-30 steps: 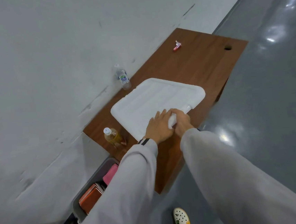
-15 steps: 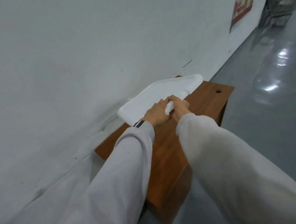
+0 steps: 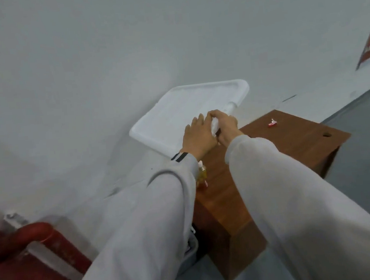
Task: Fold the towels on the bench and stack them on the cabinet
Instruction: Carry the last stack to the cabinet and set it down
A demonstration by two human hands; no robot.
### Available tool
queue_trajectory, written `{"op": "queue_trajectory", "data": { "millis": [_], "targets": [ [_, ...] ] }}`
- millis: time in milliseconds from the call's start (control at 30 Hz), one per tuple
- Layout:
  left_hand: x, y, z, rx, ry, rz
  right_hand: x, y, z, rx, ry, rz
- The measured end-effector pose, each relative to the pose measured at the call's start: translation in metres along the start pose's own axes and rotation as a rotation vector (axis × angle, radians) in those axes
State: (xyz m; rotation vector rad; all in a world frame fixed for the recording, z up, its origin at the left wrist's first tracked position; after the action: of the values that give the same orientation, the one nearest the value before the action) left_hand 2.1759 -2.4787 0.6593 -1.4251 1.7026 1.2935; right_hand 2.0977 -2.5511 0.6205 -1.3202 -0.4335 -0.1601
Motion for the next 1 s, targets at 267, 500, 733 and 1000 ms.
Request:
{"op": "queue_trajectory", "data": {
  "millis": [267,500,733,1000],
  "targets": [
    [-0.031,-0.101,0.098,-0.261,0.028,0.034,0.095,0.086,0.055,0.111,-0.153,0.158],
    [0.005,-0.104,0.106,-0.303,-0.155,0.027,0.071,0.122,0.034,0.186,-0.098,0.104],
    [0.018,-0.08,0.112,-0.349,-0.088,0.055,0.061,0.108,0.045,0.159,-0.188,0.293],
    [0.023,-0.126,0.148,-0.545,0.005,0.127,0.106,0.156,0.07,0.227,-0.373,0.462]
  ]
}}
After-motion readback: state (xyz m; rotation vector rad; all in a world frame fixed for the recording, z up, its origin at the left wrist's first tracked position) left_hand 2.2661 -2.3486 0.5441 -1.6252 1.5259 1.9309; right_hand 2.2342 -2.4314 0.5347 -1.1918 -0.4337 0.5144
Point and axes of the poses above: each hand's wrist, its own z-axis away from the middle knuckle, its own x-axis out of the palm, y = z × x, the point moved 8 cm from there along -z, towards the middle knuckle, and after that the axes turned 4 degrees about z, right-handed, at the moved point
